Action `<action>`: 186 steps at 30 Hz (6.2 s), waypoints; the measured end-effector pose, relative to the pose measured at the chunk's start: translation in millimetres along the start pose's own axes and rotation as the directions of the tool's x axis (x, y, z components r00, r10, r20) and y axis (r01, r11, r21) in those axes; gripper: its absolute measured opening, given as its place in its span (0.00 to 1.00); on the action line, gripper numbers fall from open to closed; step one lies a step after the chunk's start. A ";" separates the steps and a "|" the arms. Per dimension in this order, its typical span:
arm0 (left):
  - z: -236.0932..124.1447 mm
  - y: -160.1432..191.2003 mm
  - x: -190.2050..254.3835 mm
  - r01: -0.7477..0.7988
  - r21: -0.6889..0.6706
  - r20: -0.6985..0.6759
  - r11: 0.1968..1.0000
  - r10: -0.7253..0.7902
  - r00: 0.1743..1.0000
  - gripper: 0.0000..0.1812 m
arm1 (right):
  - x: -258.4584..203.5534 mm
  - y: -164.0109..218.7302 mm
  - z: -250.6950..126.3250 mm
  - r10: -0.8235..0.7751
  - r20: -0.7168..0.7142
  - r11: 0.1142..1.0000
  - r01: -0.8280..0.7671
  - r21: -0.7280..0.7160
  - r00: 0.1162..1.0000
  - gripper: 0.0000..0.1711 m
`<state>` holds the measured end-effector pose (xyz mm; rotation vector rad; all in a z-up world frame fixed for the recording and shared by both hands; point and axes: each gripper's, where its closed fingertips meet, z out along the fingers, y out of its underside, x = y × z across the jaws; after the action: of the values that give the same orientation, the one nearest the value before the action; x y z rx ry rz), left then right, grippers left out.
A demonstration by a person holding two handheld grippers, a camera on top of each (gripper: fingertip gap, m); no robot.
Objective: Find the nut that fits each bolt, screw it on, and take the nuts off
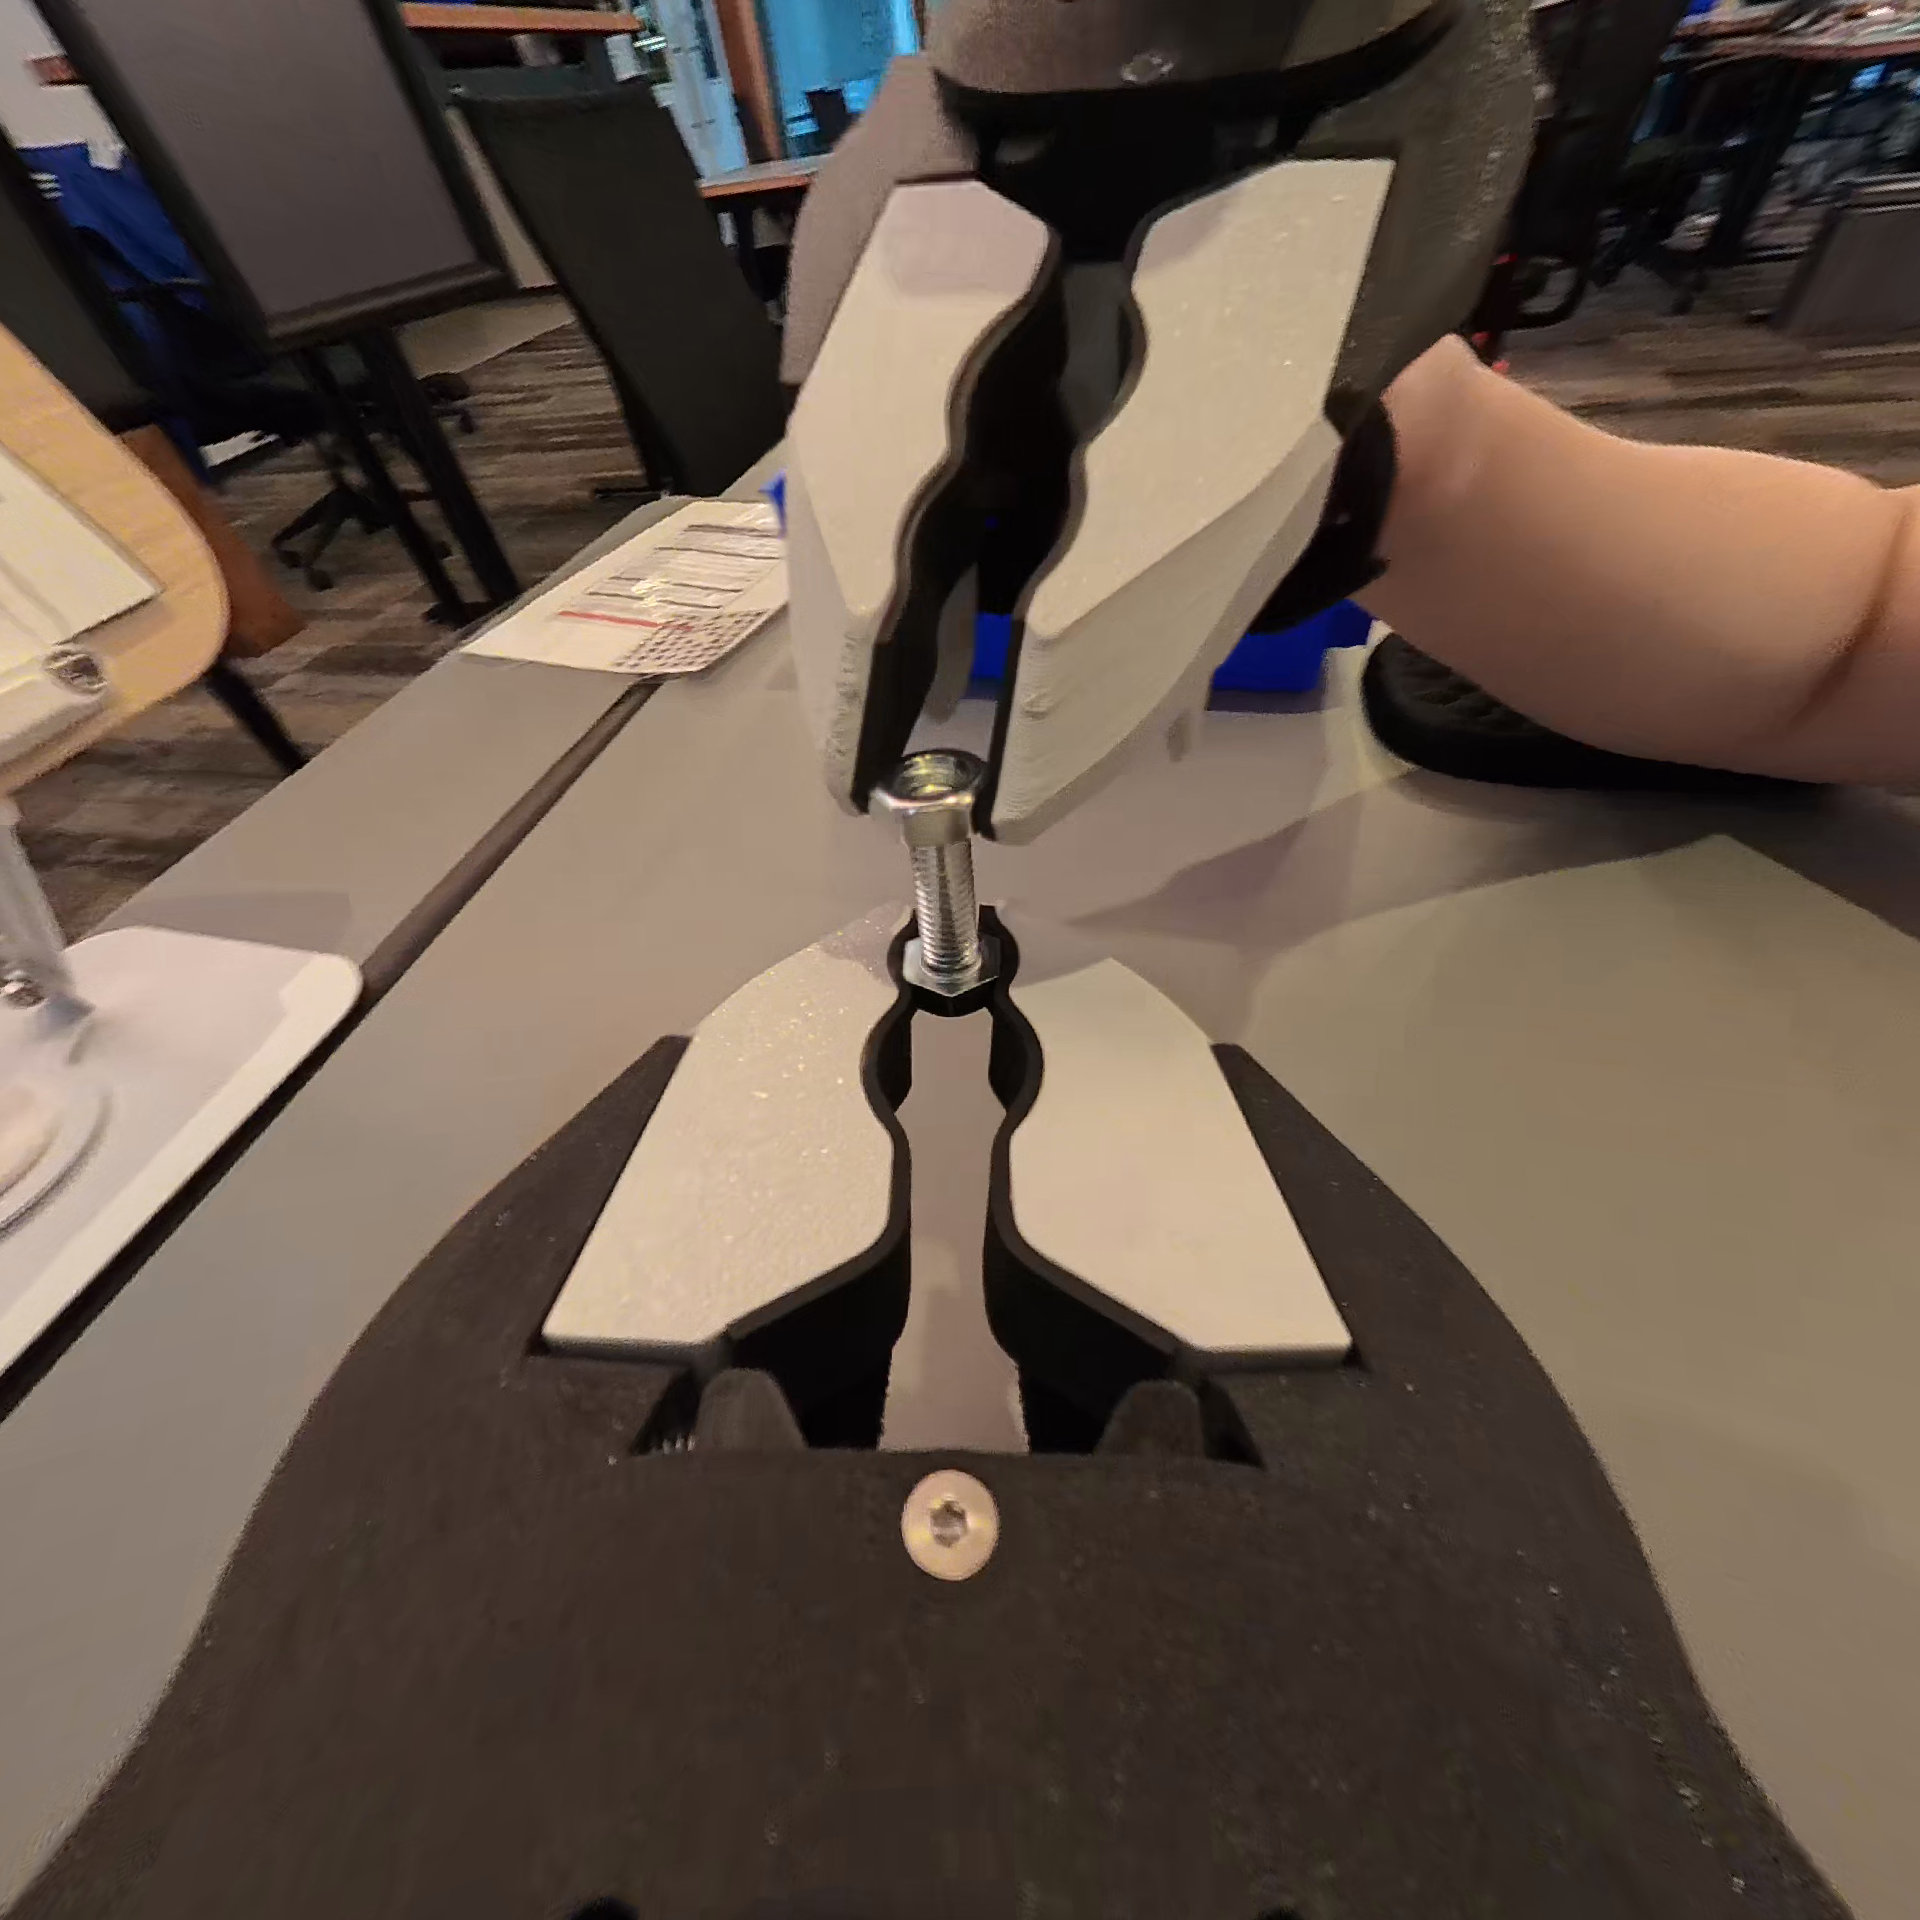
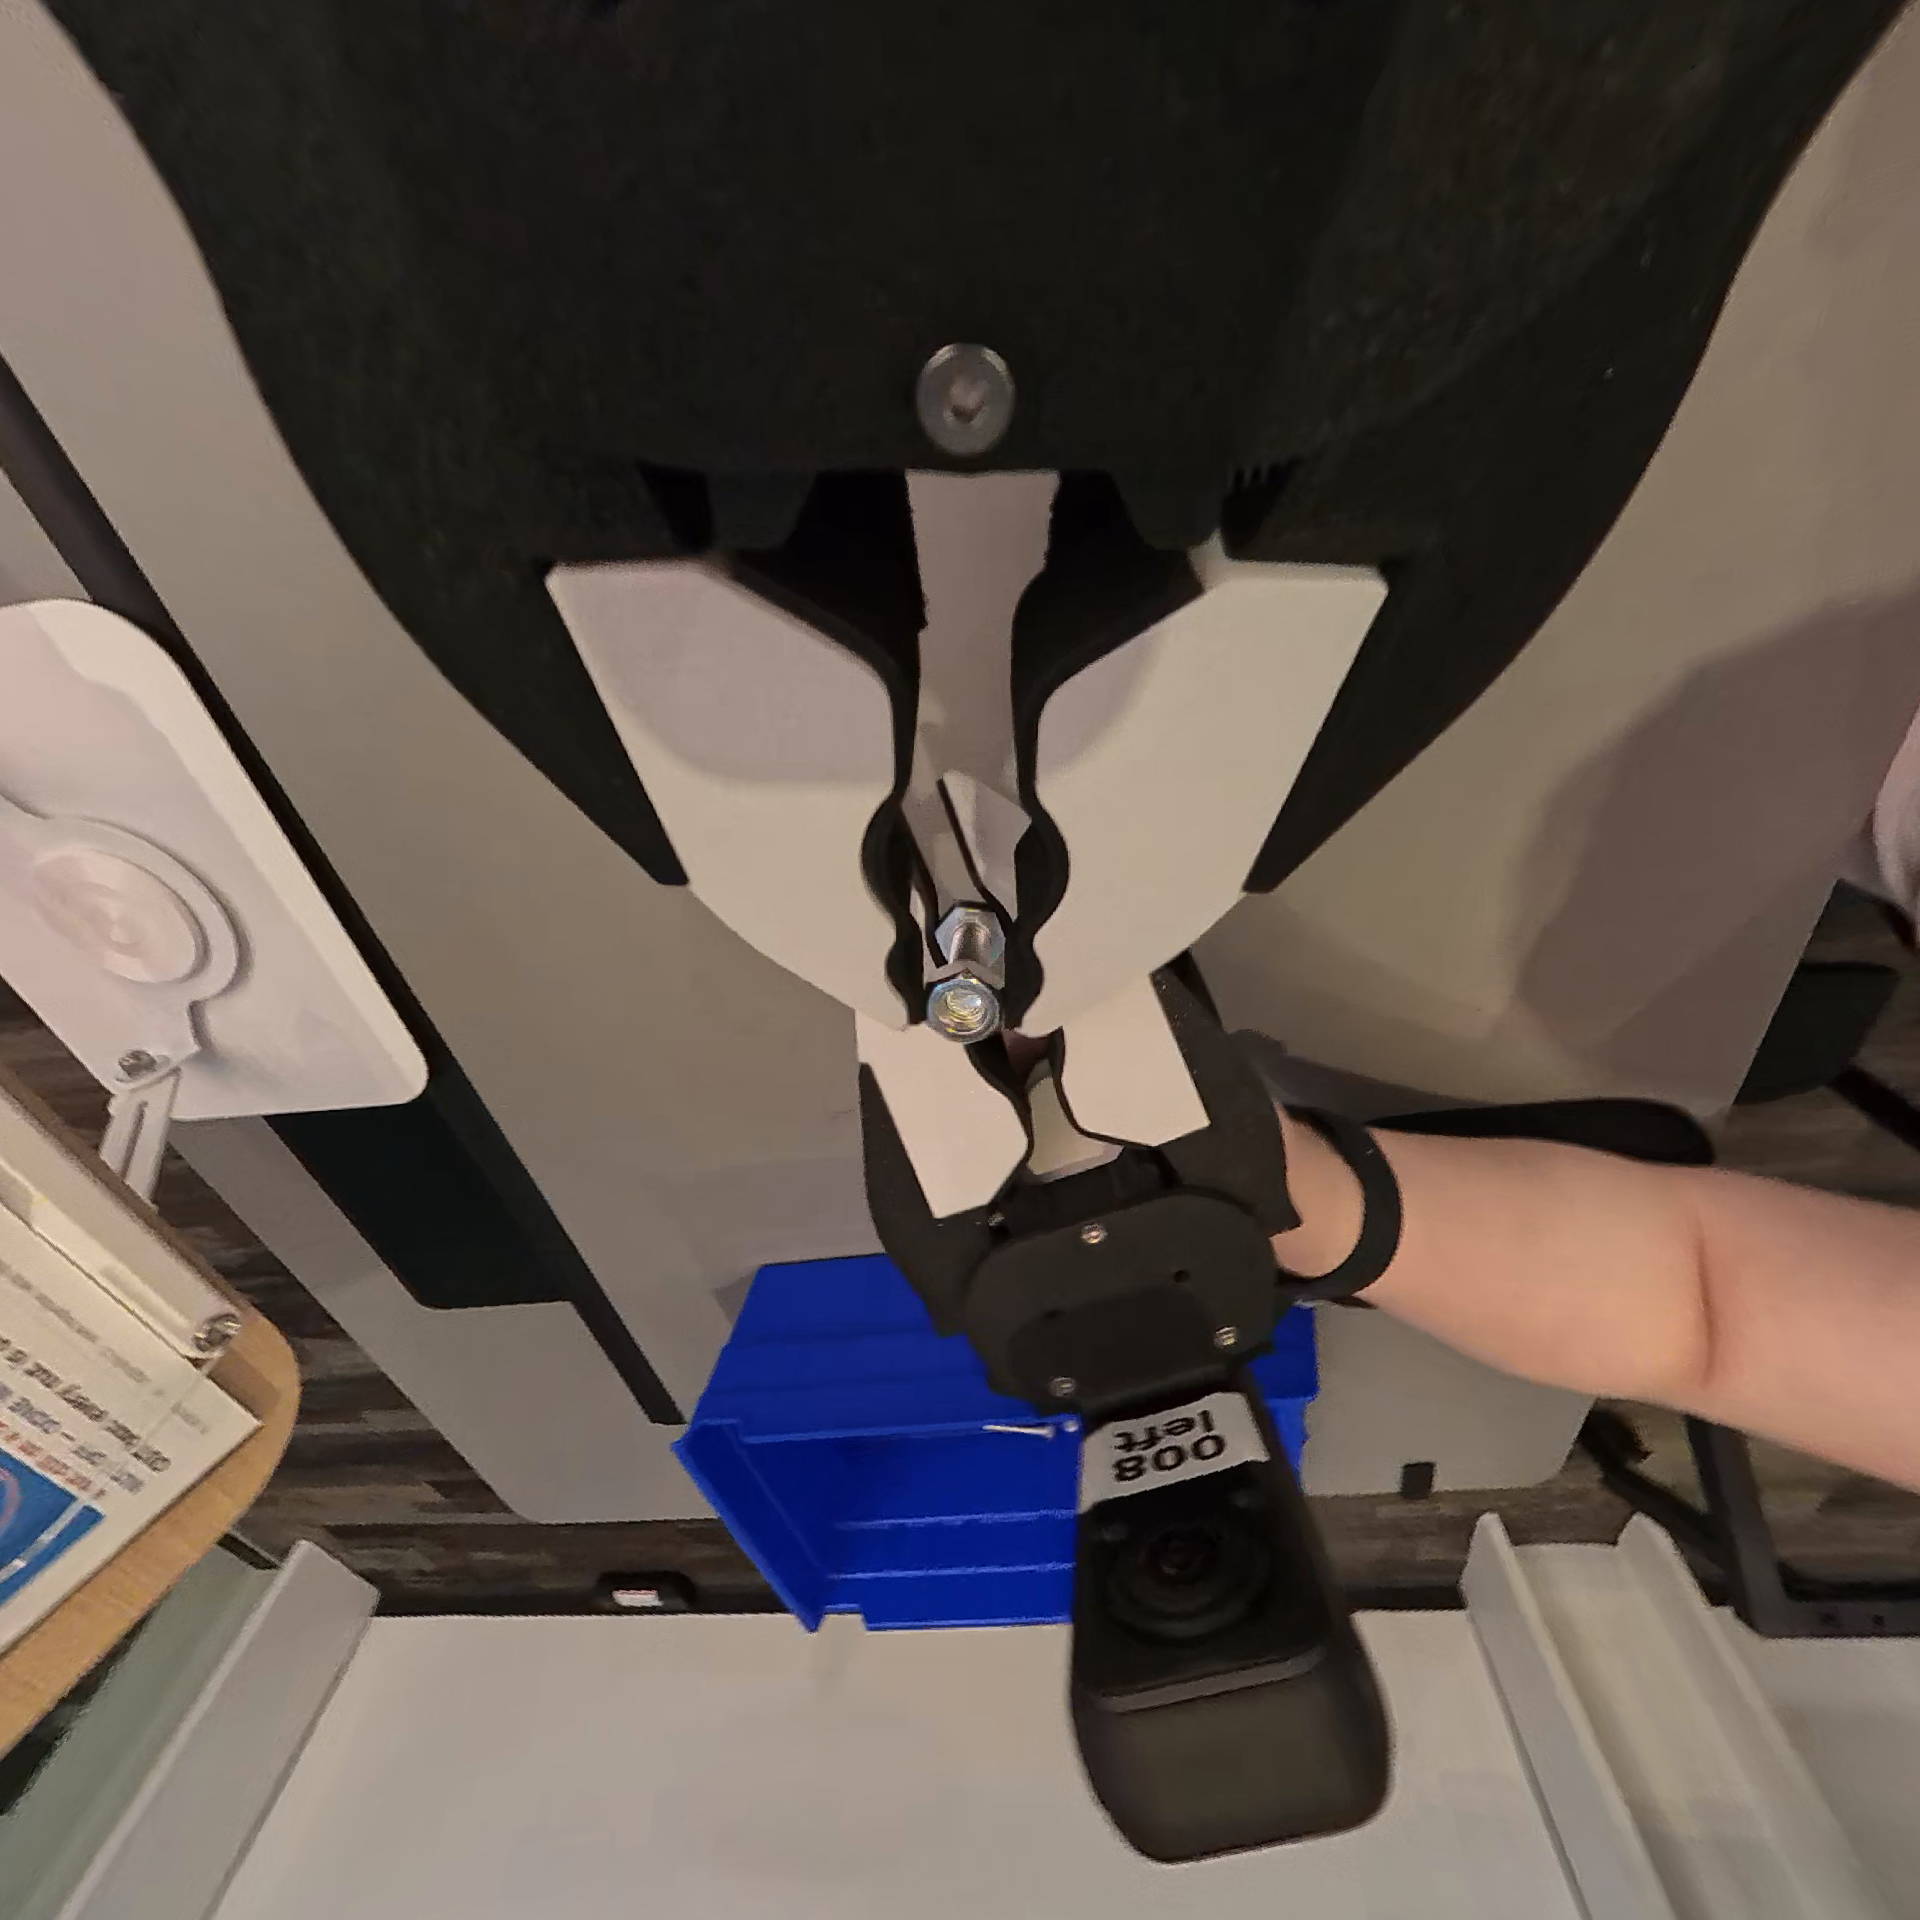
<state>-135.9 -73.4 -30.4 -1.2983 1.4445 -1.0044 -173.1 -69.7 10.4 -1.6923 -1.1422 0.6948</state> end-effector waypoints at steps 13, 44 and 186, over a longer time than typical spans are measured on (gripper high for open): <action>-5.5 22.6 -39.9 0.012 -0.174 0.321 0.985 0.045 0.946 0.05 | 27.4 8.7 18.4 0.267 -0.228 0.964 -0.257 0.069 0.937 0.08; -15.6 -32.8 40.5 0.036 0.143 -0.279 0.989 0.005 0.960 0.05 | -33.8 -29.4 -12.7 -0.158 0.165 0.936 0.094 0.339 0.974 0.39; -25.7 -48.9 22.4 0.091 0.158 -0.194 0.983 -0.059 0.979 0.05 | -41.5 -45.2 -1.7 -0.142 0.058 0.919 0.110 0.379 0.988 0.54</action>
<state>-149.4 -101.3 20.6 -1.1687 1.4263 -1.2999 -205.4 -103.1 50.6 -1.2662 -1.0854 0.8498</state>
